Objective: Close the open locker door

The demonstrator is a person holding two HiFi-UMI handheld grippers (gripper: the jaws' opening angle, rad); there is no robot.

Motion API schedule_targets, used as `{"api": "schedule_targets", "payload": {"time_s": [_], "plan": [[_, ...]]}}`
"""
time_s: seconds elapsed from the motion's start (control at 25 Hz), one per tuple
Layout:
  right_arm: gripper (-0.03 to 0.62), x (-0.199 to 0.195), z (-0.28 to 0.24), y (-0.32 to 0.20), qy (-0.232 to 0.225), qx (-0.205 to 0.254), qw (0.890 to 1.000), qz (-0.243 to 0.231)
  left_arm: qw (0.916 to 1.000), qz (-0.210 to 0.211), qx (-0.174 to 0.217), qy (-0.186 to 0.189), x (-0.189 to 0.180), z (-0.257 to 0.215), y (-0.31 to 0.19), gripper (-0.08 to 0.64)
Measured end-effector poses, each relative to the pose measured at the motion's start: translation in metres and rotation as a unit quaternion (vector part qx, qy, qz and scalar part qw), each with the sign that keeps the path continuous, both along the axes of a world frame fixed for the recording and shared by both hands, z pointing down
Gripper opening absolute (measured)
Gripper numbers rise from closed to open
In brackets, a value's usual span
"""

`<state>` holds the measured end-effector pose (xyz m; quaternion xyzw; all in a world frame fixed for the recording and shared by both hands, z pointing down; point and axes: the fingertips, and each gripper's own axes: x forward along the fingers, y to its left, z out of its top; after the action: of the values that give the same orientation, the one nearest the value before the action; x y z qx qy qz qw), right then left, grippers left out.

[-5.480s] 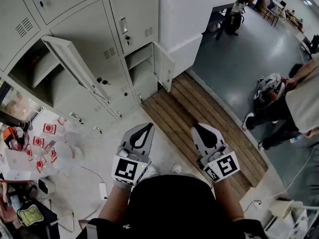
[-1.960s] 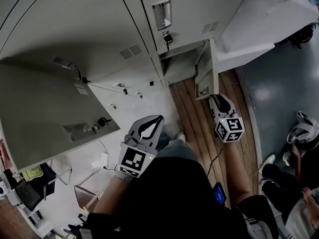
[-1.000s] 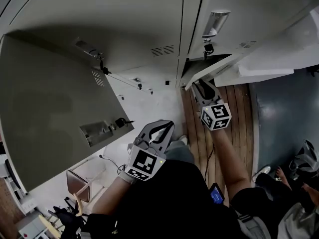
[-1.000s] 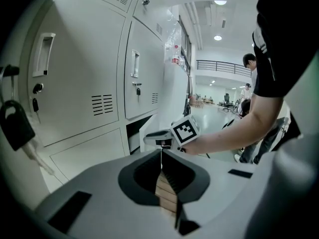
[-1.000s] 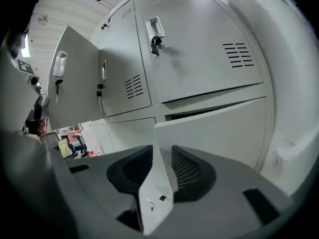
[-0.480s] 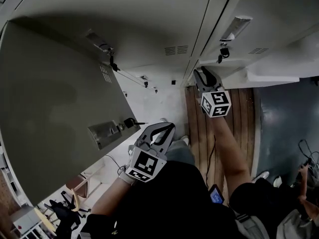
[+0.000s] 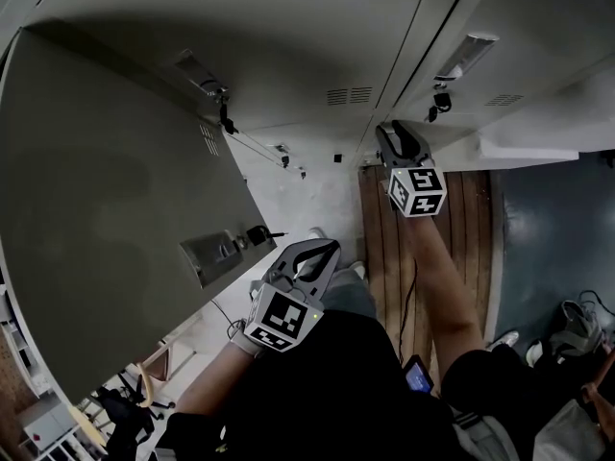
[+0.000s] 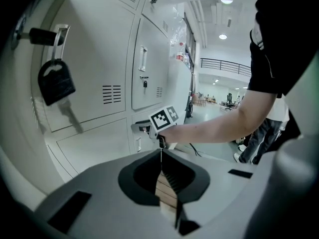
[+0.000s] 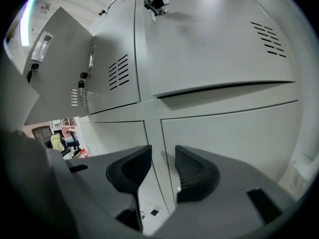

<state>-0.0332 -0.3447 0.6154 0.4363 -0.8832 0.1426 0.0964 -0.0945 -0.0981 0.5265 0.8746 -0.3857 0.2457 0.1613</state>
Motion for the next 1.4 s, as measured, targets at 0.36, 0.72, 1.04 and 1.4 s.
{"api": "schedule_targets", "payload": {"time_s": [0.36,0.72,1.04,1.4], "plan": [[0.146,0.019,-0.015,0.027,0.001,-0.009,1.000,0.010,0.9997,0.018,0.005,0.014,0.016,-0.009,0.007,0.021],[0.146,0.060,-0.056,0.085,-0.022,-0.023,0.999,0.032,0.9986,0.025,0.016,0.044,0.039,-0.028,0.006,0.021],[0.144,0.083,-0.112,0.150,-0.032,0.002,0.999,0.034,0.9967,0.047,0.030,0.059,0.060,-0.049,0.011,0.021],[0.132,0.115,-0.179,0.205,-0.047,0.023,0.997,0.058,0.9925,0.063,0.060,0.086,0.077,-0.088,0.002,0.022]]}}
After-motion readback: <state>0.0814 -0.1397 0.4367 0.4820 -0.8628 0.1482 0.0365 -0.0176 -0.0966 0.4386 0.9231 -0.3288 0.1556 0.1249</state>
